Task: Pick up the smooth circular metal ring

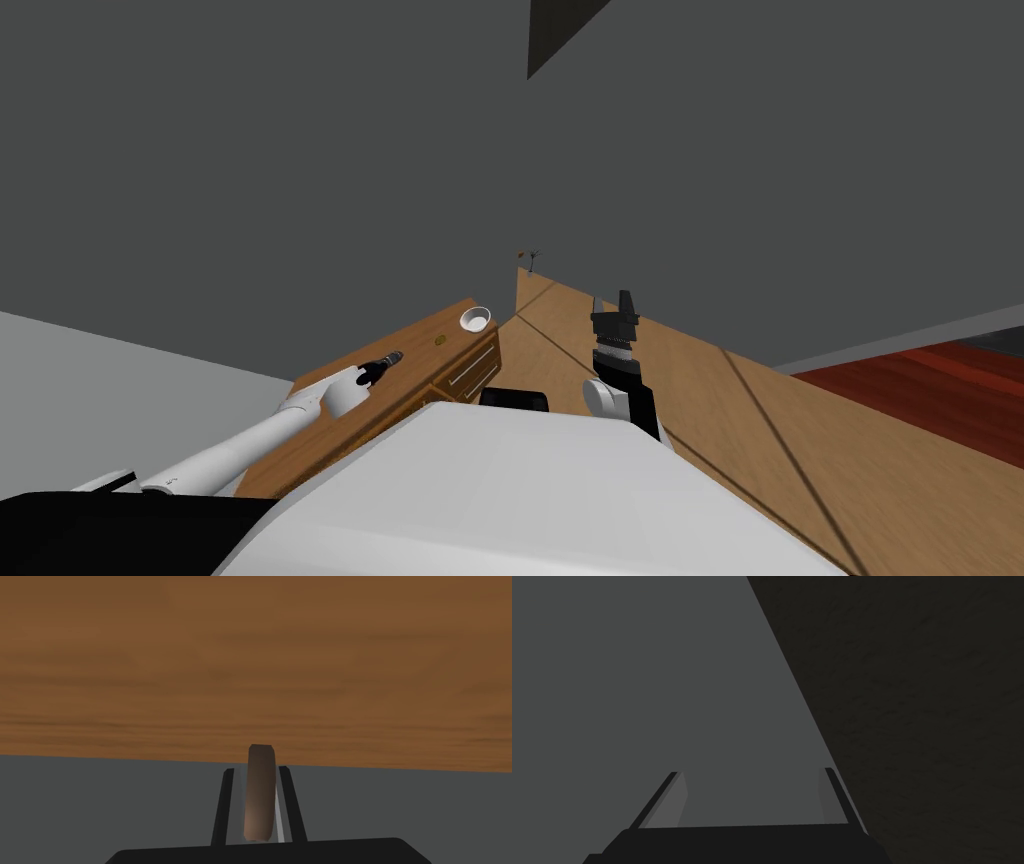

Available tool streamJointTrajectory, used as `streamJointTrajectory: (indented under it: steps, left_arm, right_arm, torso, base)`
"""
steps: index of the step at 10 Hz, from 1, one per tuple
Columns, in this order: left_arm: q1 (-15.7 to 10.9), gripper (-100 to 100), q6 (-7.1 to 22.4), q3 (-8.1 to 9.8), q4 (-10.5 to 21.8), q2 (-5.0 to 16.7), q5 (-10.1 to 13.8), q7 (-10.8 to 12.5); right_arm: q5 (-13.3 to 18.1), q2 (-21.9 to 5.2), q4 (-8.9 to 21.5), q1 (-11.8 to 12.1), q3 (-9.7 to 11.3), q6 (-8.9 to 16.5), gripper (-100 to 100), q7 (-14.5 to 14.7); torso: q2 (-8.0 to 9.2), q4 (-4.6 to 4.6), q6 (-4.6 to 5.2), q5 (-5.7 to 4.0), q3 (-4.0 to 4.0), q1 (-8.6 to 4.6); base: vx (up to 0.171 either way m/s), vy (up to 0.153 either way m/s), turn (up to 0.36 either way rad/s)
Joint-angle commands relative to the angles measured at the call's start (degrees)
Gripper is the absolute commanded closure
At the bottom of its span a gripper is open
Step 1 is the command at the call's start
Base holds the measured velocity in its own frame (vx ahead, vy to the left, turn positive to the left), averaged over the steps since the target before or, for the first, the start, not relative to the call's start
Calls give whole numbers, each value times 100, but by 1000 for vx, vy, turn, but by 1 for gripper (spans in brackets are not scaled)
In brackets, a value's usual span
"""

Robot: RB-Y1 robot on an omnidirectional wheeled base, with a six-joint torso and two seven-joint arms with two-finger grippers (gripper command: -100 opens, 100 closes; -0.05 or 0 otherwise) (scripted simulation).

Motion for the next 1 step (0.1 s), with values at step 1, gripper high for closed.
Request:
streamJointTrajectory:
  steps: [1]
  left_arm:
    - [0, 0, 0, 0, 0, 0, 0, 0]
  right_arm:
    - [0, 0, 0, 0, 0, 0, 0, 0]
  torso:
    - [0, 0, 0, 0, 0, 0]
  base:
    - [-3, -6, -1]
